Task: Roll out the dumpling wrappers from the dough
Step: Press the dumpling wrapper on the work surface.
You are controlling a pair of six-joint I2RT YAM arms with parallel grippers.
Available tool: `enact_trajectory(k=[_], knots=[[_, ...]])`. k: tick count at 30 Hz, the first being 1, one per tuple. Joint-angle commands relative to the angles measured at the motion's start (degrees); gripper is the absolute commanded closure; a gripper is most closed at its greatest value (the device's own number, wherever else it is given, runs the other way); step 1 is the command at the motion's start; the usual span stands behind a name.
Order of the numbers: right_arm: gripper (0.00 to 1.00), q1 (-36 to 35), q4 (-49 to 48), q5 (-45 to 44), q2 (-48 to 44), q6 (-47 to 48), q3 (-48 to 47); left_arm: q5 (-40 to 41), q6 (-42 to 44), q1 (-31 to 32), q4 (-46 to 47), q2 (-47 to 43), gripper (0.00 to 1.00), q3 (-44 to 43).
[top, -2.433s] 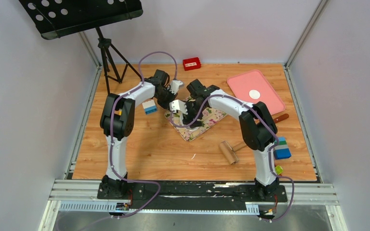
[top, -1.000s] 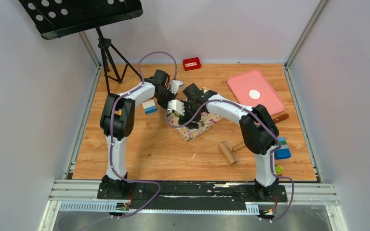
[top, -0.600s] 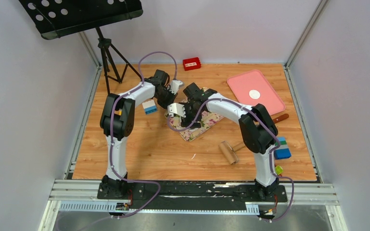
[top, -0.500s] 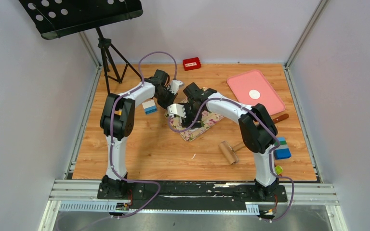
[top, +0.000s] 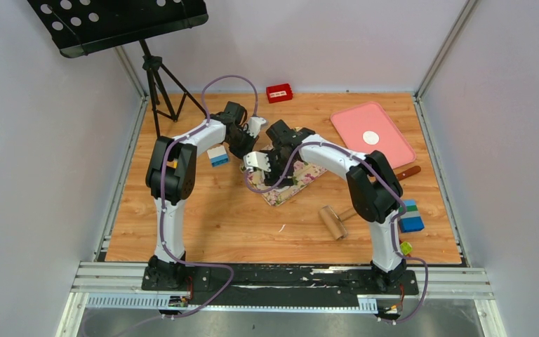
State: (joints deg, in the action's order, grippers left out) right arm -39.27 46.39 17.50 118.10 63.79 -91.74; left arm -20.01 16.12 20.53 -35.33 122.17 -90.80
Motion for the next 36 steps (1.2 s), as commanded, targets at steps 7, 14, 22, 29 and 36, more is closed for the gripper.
enact_trajectory(k=[7, 14, 22, 29, 36], knots=[[0.43, -0.7, 2.6, -7.1, 5.1, -13.6, 4.1, 4.5, -0.6, 0.4, -3.6, 2.3, 1.0, 3.1], [0.43, -1.1, 1.6, -11.6, 5.4, -19.6, 4.9, 4.8, -0.7, 0.4, -3.5, 2.2, 1.0, 3.3], [0.43, -1.2, 2.3, -13.0, 5.8, -23.5, 4.2, 5.1, -0.7, 0.3, -3.5, 2.3, 1.0, 3.2], [0.41, -1.3, 2.7, -14.2, 5.9, -24.9, 3.6, 5.3, -0.9, 0.4, -3.5, 2.4, 1.0, 3.2], [0.33, -1.6, 2.5, -14.3, 5.1, -24.5, 2.2, 5.4, -0.8, 0.3, -3.4, 2.5, 1.0, 3.1]])
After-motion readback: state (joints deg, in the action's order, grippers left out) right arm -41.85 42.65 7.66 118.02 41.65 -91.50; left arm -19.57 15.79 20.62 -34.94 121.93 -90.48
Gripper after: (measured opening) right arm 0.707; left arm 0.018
